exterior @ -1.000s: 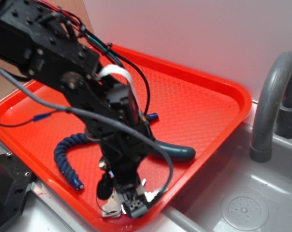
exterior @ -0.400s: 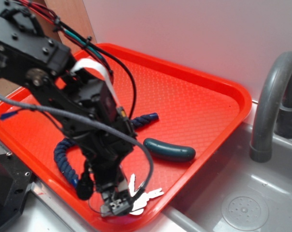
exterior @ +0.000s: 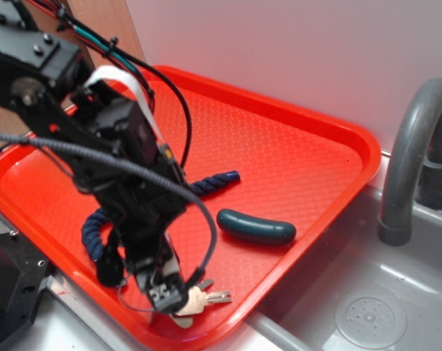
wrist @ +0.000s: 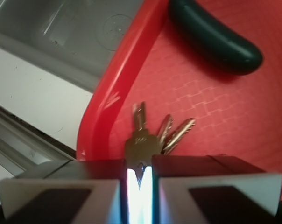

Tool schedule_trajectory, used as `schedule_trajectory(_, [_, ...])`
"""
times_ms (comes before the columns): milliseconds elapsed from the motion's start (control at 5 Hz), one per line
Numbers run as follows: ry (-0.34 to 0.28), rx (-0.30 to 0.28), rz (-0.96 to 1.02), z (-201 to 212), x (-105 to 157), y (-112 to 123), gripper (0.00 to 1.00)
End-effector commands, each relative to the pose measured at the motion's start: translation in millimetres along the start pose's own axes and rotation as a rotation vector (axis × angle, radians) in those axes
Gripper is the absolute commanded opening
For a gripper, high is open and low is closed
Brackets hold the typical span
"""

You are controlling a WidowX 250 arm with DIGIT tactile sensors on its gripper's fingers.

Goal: Grab the silver keys.

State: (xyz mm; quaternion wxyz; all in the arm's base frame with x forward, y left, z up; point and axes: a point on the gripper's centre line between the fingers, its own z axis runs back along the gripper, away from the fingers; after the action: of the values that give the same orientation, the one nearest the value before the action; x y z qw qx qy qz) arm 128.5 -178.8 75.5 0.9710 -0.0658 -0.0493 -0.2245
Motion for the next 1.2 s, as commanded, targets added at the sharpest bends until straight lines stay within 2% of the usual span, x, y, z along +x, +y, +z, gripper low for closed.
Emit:
schedule_trajectory(0, [-0.088, 0.081, 0.121, 55, 8, 21, 0.0])
schedule_trajectory(200, [-0.078, 0.24, 0.351, 111, 21, 71, 0.0])
schedule_trajectory(400, [-0.101, 0.254, 0.452, 148, 5, 113, 0.0])
schedule_trajectory(600, [-0.094, 0.292, 0.479, 151, 13, 118, 0.0])
schedule_trajectory(1000, [-0.089, 0.3, 0.509, 142, 21, 119, 0.0])
